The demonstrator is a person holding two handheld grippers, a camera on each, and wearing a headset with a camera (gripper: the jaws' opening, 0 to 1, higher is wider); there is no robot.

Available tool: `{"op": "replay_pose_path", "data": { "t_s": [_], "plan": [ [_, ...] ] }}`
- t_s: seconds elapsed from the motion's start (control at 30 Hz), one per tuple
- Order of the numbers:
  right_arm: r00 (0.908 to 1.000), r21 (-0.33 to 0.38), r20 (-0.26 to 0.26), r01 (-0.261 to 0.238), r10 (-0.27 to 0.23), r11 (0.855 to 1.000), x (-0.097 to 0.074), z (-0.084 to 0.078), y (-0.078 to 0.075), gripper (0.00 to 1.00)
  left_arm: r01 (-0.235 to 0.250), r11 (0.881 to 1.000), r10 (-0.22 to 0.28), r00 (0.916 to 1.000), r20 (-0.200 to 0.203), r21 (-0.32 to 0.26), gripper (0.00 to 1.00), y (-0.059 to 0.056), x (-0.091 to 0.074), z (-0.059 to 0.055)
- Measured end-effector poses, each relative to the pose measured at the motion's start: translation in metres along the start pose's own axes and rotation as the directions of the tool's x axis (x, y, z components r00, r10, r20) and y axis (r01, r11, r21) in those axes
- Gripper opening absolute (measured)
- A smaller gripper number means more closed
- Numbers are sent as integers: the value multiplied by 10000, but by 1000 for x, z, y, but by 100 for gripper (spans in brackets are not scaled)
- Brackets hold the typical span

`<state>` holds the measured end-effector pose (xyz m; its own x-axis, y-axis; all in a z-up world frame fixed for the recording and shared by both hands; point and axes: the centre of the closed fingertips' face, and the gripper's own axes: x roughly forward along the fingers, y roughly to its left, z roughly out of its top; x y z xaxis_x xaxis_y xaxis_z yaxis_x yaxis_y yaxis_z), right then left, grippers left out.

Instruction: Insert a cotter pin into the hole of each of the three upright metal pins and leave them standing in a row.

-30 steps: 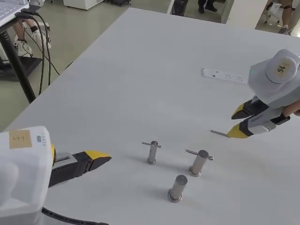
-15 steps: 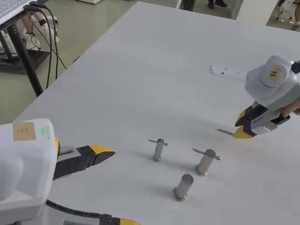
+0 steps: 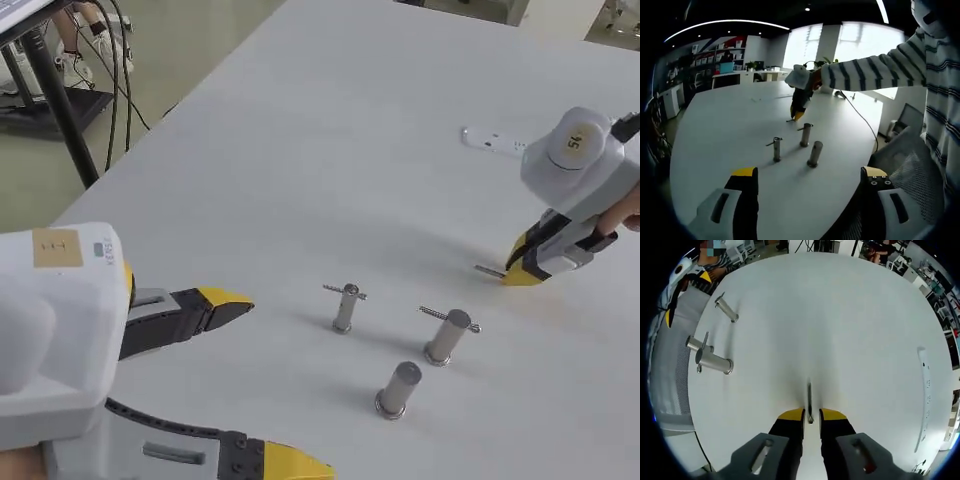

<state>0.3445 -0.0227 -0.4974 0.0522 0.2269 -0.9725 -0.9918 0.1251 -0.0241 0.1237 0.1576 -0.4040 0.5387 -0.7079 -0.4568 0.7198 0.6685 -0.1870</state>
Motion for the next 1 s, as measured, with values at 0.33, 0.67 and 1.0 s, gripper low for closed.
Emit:
{"op": "replay_pose_path", "data": {
  "t_s": [0.33, 0.67, 1.0],
  "plan": [
    [9970, -285, -775, -55, 33, 9996, 2, 0, 0, 7, -141, 9999, 141, 9998, -125, -31, 81, 4, -4, -2],
    [9919, -60, -1269, 74, -81, 10000, 3, -1, 1, 7, -327, 9994, 326, 9994, -105, -83, 82, 6, -6, -6],
    [9905, -148, -1311, 406, -422, 9991, 2, -1, 0, 0, -470, 9988, 471, 9989, 47, -135, 82, 8, -7, -5]
  ]
}}
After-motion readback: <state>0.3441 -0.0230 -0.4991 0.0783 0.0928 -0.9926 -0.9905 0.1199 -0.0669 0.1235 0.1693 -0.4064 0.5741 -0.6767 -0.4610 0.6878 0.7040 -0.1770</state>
